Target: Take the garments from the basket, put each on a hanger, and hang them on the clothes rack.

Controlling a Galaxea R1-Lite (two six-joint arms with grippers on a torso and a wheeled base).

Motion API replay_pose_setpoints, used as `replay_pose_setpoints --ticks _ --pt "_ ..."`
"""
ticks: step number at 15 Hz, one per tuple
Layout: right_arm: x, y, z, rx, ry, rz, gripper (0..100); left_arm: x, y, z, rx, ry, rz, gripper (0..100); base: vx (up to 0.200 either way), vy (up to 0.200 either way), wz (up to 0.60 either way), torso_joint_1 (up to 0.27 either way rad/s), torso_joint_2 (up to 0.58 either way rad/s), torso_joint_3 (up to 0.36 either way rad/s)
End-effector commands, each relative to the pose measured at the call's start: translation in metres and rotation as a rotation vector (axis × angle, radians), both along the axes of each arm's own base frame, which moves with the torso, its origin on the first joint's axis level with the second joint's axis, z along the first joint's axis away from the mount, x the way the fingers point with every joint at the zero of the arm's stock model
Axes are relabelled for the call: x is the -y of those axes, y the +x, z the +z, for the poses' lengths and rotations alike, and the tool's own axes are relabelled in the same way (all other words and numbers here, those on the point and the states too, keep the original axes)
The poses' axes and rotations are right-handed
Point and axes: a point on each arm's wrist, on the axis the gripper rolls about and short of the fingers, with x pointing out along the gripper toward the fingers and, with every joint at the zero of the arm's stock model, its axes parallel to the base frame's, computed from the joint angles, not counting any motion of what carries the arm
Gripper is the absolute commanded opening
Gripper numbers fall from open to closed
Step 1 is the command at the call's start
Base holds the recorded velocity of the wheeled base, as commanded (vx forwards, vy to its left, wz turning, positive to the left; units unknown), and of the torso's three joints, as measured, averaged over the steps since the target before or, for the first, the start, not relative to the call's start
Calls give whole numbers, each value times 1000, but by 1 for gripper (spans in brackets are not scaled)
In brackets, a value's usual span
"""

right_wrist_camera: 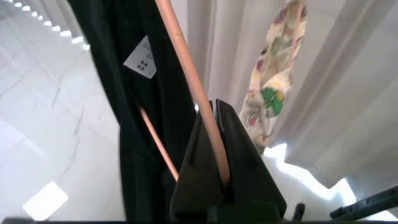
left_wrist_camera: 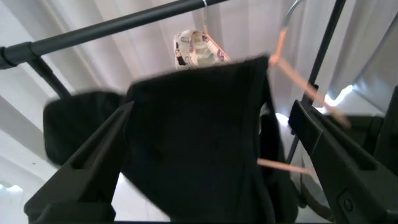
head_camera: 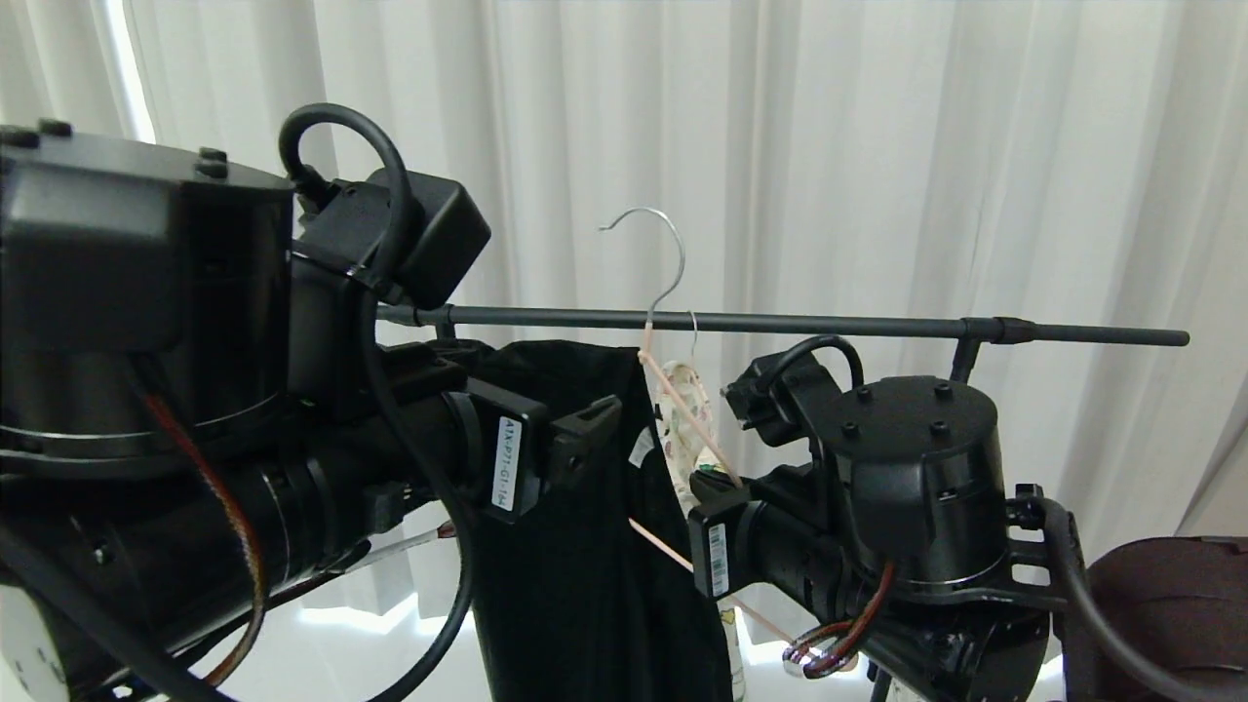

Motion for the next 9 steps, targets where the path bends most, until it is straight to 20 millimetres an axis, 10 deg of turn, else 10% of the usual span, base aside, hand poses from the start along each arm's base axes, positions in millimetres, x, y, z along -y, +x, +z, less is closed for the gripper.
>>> replay_pose_setpoints --ticks 1,9 --pt "2 5 3 15 11 -14 0 -12 -11 2 12 -15 -2 100 0 0 0 0 0 0" --pt "31 -6 2 74 -79 15 0 -85 -24 1 83 34 -174 100 0 0 0 0 0 0"
